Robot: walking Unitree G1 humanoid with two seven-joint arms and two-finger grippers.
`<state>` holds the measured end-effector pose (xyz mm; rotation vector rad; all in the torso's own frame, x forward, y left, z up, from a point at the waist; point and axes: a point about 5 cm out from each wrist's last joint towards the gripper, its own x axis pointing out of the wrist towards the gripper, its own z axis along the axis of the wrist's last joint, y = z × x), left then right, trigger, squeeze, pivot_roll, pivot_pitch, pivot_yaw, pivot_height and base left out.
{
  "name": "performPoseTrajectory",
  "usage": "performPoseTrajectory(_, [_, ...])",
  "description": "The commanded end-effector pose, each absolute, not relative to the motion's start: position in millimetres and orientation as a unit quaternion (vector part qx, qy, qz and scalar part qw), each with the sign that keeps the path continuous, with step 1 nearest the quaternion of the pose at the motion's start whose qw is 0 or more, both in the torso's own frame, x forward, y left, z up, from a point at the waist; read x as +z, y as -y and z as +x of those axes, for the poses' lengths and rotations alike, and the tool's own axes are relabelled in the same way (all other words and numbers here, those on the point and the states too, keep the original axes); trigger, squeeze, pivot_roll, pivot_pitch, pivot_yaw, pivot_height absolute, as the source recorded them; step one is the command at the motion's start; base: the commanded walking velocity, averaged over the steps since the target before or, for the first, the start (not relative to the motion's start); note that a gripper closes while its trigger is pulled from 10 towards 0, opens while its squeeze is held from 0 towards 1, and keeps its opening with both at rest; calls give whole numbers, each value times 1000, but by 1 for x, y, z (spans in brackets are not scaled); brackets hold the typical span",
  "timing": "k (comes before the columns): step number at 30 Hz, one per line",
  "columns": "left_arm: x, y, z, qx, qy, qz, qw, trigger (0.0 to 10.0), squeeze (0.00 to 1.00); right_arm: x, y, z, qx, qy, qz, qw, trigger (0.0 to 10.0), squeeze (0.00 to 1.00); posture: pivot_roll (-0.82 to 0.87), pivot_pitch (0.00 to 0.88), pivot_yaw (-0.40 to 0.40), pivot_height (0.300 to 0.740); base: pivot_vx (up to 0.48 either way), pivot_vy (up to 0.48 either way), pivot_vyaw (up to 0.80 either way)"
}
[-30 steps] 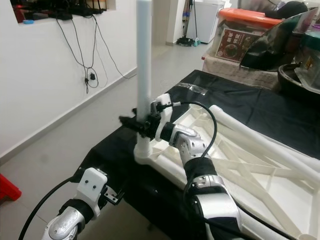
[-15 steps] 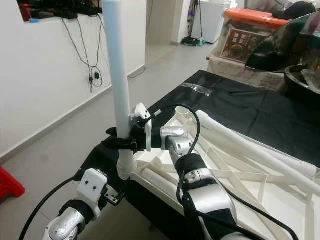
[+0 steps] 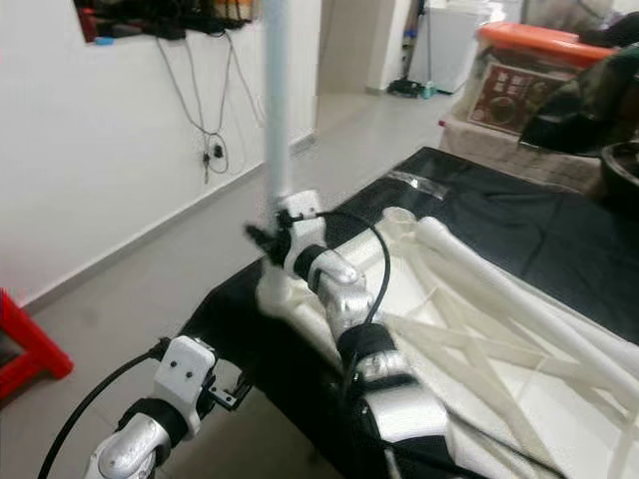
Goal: Building children table
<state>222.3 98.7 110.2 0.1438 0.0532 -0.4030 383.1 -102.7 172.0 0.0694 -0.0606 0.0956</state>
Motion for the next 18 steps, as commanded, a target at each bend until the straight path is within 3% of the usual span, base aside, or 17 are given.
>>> performPoseTrajectory(1, [105, -98, 222, -205, -37, 68, 976, 10000, 0, 161, 133, 377, -78, 11, 51, 996, 0, 0, 156, 0, -72, 740, 0, 0, 0])
performPoseTrajectory(4, [105, -98, 222, -205, -36, 70, 976, 10000, 0, 159, 124, 366, -136, 8, 87, 987, 0, 0, 156, 0, -72, 740, 0, 0, 0])
performPoseTrajectory(11, [105, -97, 221, -206, -36, 70, 975, 10000, 0, 159, 104, 365, -134, -5, 124, 983, 353, 0, 143, 0, -73, 740, 0, 0, 0])
performPoseTrajectory(12, [105, -97, 221, -206, -36, 70, 975, 10000, 0, 159, 102, 365, -128, -8, 129, 983, 10000, 0, 143, 0, -73, 740, 0, 0, 0])
performPoseTrajectory(13, [105, -97, 221, -206, -36, 70, 975, 10000, 0, 159, 102, 365, -128, -8, 129, 983, 10000, 0, 143, 0, -73, 740, 0, 0, 0])
performPoseTrajectory(14, [106, -96, 221, -205, -35, 67, 976, 10000, 0, 162, 96, 366, -86, 8, 130, 988, 10000, 1000, 108, 0, -78, 740, 0, 0, 0])
performPoseTrajectory(17, [105, -97, 221, -204, -35, 65, 976, 10000, 0, 165, 89, 367, -55, 16, 139, 989, 10000, 1000, 94, 0, -64, 740, 0, 0, 0])
performPoseTrajectory(18, [106, -97, 221, -205, -35, 65, 976, 10000, 0, 168, 87, 369, -29, 30, 135, 990, 10000, 949, 91, 0, -58, 740, 0, 0, 0])
